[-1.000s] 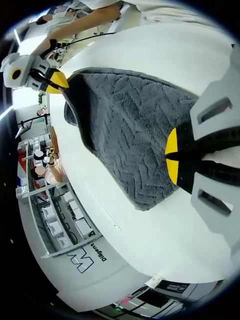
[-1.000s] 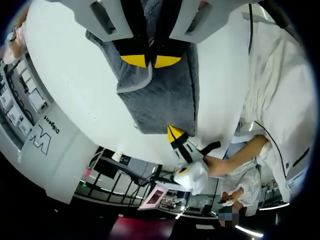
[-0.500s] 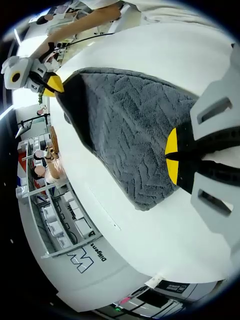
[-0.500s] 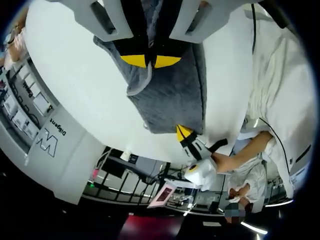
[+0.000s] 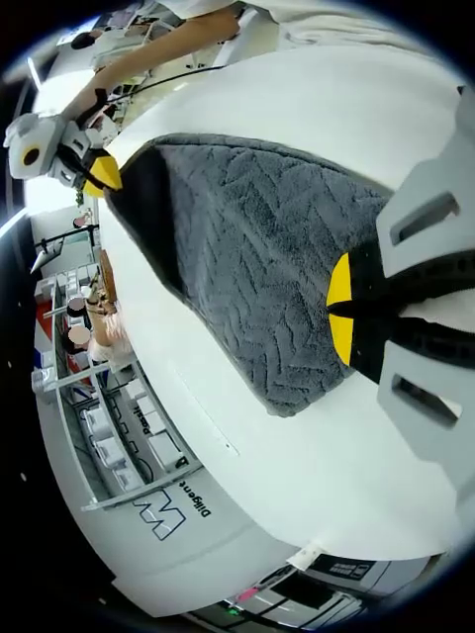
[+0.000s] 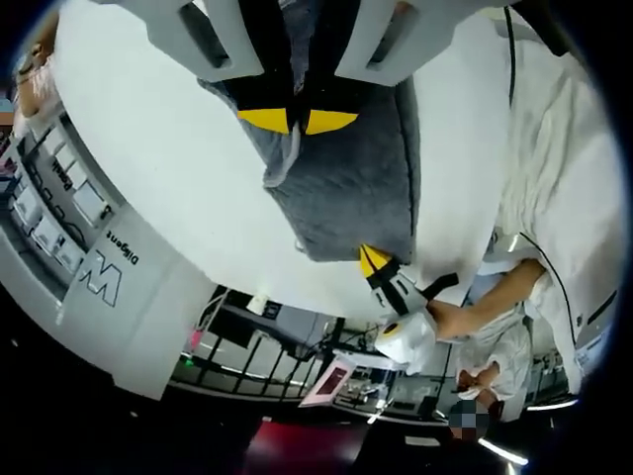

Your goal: Open the folded towel by lifting each exposed corner and separating the folded layers until the towel lies flat within the target outline without major curled edges

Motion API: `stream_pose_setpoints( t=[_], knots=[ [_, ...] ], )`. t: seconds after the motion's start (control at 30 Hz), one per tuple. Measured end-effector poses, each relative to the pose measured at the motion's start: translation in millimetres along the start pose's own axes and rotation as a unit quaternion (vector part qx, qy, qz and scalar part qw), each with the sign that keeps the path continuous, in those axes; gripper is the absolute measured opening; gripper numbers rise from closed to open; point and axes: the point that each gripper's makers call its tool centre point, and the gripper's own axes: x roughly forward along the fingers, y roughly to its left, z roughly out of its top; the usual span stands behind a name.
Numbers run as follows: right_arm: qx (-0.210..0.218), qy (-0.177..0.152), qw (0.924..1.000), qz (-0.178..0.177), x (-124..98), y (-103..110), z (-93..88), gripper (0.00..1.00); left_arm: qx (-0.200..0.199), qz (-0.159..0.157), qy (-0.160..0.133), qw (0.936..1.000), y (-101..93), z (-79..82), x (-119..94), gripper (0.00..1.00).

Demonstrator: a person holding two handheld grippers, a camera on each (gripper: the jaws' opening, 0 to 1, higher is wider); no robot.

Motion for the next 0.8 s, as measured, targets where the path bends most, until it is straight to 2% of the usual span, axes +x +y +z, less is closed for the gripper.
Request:
stream_pose_setpoints(
  t=[0.03,0.17,0.4,0.53,0.8],
  knots=[
    [-0.016,-0.003,0.9999,-0.006,-0.3,-3.3,0.3,0.0,0.0,0.0,0.0,1.0,0.0,0.0,-0.1,0.0],
    [-0.017,-0.007,0.9997,-0.014,-1.3,-7.3,0.1,0.0,0.0,0.0,0.0,1.0,-0.2,-0.1,-0.4,0.0],
    [-0.047,0.0,0.9986,-0.027,-0.6,-14.8,-5.6,0.0,0.0,0.0,0.0,1.0,0.7,-0.1,-0.3,0.0],
    [-0.072,0.034,0.9955,-0.05,0.9,-23.5,-16.6,0.0,0.0,0.0,0.0,1.0,1.1,-0.1,-0.3,0.0],
    [-0.097,0.06,0.992,-0.054,6.6,-28.9,-31.0,0.0,0.001,0.0,0.0,1.0,1.6,-0.5,-0.4,0.0]
  ],
)
